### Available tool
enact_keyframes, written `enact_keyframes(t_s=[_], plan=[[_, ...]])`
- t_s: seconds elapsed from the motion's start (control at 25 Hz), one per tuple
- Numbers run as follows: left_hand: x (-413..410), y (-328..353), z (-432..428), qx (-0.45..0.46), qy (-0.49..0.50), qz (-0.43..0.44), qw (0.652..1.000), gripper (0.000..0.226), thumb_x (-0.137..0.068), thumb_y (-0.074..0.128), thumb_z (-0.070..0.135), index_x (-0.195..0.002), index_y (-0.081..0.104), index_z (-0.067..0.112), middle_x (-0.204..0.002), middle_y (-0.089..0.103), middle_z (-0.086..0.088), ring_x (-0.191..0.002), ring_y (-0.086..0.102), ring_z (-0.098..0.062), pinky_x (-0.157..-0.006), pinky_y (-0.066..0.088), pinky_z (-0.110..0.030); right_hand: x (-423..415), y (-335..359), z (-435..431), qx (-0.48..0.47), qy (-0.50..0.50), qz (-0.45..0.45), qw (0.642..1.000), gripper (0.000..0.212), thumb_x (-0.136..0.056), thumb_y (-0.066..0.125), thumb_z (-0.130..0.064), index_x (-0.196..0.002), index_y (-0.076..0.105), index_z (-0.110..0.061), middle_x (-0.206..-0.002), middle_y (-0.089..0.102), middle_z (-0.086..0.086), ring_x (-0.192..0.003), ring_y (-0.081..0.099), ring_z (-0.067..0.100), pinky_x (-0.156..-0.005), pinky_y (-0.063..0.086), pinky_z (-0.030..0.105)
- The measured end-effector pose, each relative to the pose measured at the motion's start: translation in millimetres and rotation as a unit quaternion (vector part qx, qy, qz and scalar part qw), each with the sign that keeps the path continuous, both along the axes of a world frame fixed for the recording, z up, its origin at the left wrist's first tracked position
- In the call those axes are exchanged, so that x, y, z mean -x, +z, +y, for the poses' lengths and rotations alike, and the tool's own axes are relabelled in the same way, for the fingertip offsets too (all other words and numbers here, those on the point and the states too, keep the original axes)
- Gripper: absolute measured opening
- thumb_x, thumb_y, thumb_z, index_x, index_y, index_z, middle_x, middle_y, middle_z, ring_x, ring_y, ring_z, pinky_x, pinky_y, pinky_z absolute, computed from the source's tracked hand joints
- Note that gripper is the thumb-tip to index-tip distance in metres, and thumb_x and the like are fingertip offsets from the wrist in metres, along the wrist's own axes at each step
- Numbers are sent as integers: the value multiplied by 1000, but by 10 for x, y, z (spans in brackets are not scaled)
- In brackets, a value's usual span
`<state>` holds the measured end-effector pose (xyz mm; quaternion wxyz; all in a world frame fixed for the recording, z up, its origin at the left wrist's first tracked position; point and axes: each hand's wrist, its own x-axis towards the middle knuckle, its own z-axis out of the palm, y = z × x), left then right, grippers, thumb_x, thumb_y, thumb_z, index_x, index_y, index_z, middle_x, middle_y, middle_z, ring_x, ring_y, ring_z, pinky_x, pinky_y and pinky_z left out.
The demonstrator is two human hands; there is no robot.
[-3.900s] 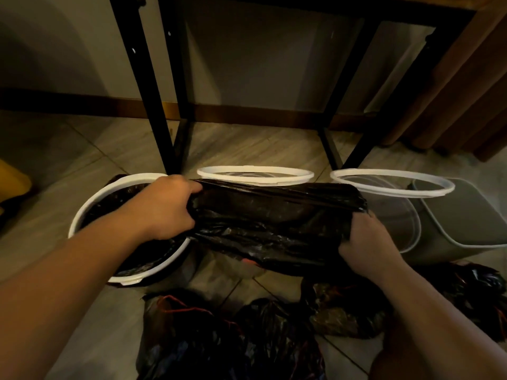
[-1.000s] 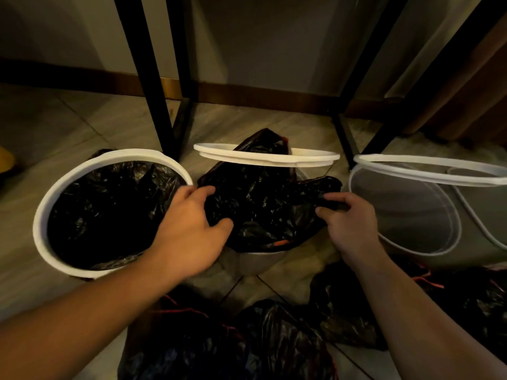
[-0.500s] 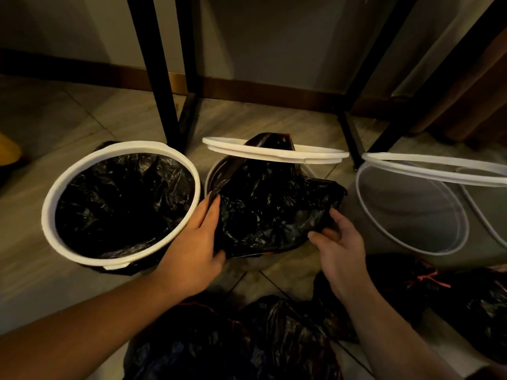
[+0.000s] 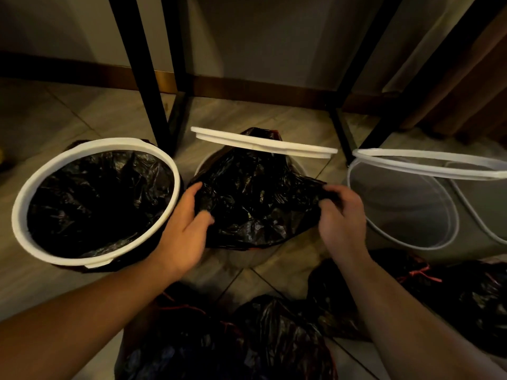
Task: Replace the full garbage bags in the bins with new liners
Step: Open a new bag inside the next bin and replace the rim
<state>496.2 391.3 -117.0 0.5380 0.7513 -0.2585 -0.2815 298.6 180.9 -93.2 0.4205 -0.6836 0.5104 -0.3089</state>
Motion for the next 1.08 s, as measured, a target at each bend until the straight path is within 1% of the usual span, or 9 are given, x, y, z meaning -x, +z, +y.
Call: enact_keyframes(t_s=[0.08, 0.2, 0.36, 0.48, 0.56, 0.68, 0.84, 0.96, 1.08], plan=[[-24, 48, -146, -3, 38, 25, 999, 71, -90, 55, 50, -157, 37, 34, -140, 54, 23, -131, 50, 5, -111, 37, -21, -183, 70, -107, -13, 52, 23, 998, 22, -95, 66, -24, -113, 74, -34, -129, 63, -2, -116, 60, 13, -103, 47, 32], [-49, 123, -309, -17, 55, 19, 998, 60, -104, 54, 44, -158, 36, 27, -146, 51, 13, -134, 48, -7, -106, 37, -20, -334, 36, -129, -103, 43, -9, 994, 29, -99, 60, -16, -122, 71, -32, -118, 73, 6, -99, 71, 21, -89, 59, 39], [97, 151, -269, -45, 57, -16, 997, 57, -102, 58, 39, -153, 39, 26, -133, 54, 14, -123, 53, -9, -100, 40, -26, -117, -45, -147, -30, 12, 57, 998, 38, -94, 61, -18, -130, 70, -26, -121, 72, -5, -114, 66, 18, -97, 49, 30], [240, 112, -156, -69, 58, 11, 996, 56, -100, 60, 43, -149, 38, 28, -124, 60, 12, -113, 58, -12, -93, 47, -30, 150, -70, -78, -39, -7, 60, 997, 30, -89, 62, -28, -115, 76, -34, -101, 73, -20, -106, 68, 16, -93, 53, 35], [251, 84, -131, -102, 54, 23, 993, 46, -99, 58, 50, -139, 46, 32, -113, 61, 18, -106, 60, -10, -84, 46, -28, 269, -104, -36, -98, -21, 26, 995, 18, -87, 67, -33, -101, 78, -37, -91, 78, -13, -96, 73, 18, -87, 59, 41], [187, 51, -140, -127, 59, 119, 983, 28, -97, 51, 61, -113, 58, 39, -114, 61, 15, -111, 56, -14, -95, 42, -37, 297, -143, -31, -221, -37, -34, 974, 21, -83, 74, -35, -102, 82, -31, -96, 81, -3, -95, 78, 25, -88, 62, 47], [197, 71, -77, -90, 62, 183, 977, 49, -85, 45, 77, -111, 62, 40, -117, 60, 19, -114, 54, -9, -101, 40, -37, 273, -99, 20, -294, -9, -101, 950, 31, -83, 75, -40, -108, 82, -24, -107, 81, 6, -100, 78, 26, -93, 59, 49], [286, 112, -52, -70, 128, 71, 987, 56, -75, 45, 79, -108, 57, 35, -119, 62, 7, -112, 59, -16, -96, 44, -40, 347, 56, 103, -212, -27, -76, 974, 29, -85, 71, -48, -105, 81, -29, -105, 80, 0, -103, 75, 24, -94, 58, 47], [440, 223, -60, -71, 100, -56, 991, 46, -78, 53, 65, -118, 50, 42, -147, 46, 0, -137, 47, -21, -106, 39, -33, 408, 215, 185, 74, -24, 95, 992, 19, -91, 66, -47, -104, 74, -37, -111, 74, -11, -110, 68, 16, -88, 53, 32]])
